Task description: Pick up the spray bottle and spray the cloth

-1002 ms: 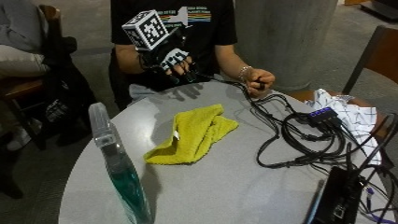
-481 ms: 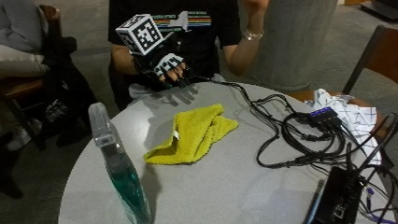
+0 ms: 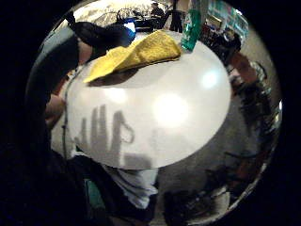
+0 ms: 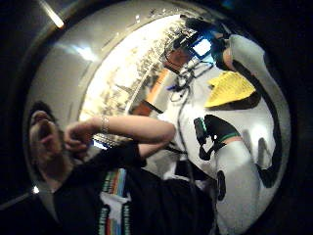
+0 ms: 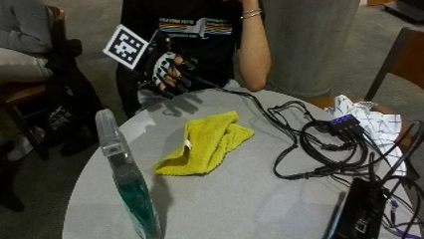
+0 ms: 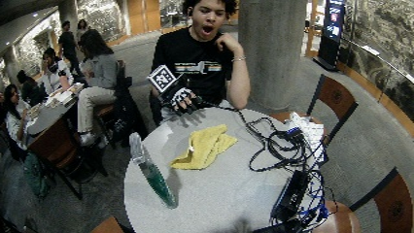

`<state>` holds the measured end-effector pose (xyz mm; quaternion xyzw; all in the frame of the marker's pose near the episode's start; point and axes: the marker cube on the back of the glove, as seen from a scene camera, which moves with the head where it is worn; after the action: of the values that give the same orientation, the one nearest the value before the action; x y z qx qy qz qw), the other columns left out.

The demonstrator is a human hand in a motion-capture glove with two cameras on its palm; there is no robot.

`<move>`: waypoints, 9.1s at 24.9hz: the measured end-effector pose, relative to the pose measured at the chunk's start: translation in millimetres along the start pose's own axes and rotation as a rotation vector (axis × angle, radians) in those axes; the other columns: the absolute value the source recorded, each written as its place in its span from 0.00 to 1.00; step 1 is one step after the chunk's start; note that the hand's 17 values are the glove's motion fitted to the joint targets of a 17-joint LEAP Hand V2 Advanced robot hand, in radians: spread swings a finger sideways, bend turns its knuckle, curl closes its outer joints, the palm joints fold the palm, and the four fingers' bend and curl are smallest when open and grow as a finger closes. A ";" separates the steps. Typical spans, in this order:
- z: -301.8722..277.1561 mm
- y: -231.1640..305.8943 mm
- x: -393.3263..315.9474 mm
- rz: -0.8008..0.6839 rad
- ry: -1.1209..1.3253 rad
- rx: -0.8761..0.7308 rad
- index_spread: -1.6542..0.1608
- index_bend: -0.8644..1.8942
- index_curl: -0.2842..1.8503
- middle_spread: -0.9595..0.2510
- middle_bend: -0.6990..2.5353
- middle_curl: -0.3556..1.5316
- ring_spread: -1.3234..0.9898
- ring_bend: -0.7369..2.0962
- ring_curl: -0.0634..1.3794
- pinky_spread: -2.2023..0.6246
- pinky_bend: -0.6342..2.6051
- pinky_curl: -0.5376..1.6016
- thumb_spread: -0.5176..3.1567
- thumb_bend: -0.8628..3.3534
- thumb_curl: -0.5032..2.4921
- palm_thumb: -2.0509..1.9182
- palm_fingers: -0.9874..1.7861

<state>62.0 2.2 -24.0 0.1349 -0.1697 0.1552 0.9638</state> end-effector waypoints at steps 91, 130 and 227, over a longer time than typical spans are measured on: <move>-43.5 -210.2 184.7 0.382 -0.223 0.384 0.75 0.33 0.30 0.80 0.29 0.45 0.58 0.38 0.35 0.83 0.39 0.46 0.33 0.18 0.34 0.75 0.45; -6.3 -295.7 231.5 0.529 -0.410 0.396 0.76 0.47 0.28 0.79 0.31 0.40 0.58 0.40 0.25 0.88 0.32 0.38 0.34 0.23 0.33 0.78 0.67; -46.6 -67.8 29.7 0.280 -0.253 -0.114 0.82 0.37 0.37 0.76 0.30 0.45 0.57 0.41 0.31 0.80 0.30 0.42 0.31 0.20 0.39 0.76 0.78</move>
<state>125.3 -37.7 -69.4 0.0737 -0.3151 0.2598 0.9098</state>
